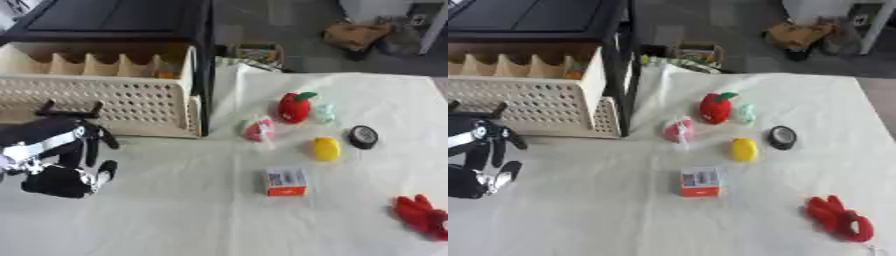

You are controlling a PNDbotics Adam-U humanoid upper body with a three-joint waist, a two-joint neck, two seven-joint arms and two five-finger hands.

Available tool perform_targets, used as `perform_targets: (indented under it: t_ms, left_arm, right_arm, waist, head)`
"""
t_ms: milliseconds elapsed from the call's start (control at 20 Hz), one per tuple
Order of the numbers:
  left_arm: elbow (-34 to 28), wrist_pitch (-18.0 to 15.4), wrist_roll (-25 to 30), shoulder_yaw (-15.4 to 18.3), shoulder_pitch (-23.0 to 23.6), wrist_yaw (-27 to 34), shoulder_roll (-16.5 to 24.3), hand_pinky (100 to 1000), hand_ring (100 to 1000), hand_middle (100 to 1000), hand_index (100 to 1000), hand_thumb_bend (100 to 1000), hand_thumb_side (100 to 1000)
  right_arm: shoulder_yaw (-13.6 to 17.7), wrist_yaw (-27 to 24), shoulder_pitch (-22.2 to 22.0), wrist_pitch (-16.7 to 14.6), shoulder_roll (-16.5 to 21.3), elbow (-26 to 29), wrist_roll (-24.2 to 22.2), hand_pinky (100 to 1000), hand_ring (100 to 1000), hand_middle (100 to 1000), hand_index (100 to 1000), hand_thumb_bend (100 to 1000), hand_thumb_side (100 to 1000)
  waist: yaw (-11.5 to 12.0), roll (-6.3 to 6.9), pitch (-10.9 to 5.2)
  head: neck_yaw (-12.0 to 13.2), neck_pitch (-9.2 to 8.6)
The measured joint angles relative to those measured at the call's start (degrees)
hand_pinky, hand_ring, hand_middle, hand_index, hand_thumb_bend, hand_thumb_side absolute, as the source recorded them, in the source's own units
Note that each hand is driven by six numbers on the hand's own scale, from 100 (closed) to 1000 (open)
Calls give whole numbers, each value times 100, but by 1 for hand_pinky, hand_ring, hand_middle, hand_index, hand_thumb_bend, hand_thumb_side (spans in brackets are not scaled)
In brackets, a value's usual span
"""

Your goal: Pick up objects from table and place into drawer.

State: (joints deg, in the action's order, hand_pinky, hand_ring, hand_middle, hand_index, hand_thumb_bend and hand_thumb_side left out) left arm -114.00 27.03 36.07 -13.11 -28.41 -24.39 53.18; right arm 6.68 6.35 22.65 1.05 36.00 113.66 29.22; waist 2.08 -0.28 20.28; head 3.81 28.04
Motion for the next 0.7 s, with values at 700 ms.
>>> perform_targets:
  t_ms: [700]
  left_arm:
    - [577, 222, -331, -55, -491, 154, -397, 387, 249, 352, 689, 105, 408]
  right_arm:
    - [2, -34, 2, -4, -42, 0, -74, 786, 601, 538, 750, 100, 802]
  waist:
    - [-32, -16, 7]
  head:
    - [-21, -49]
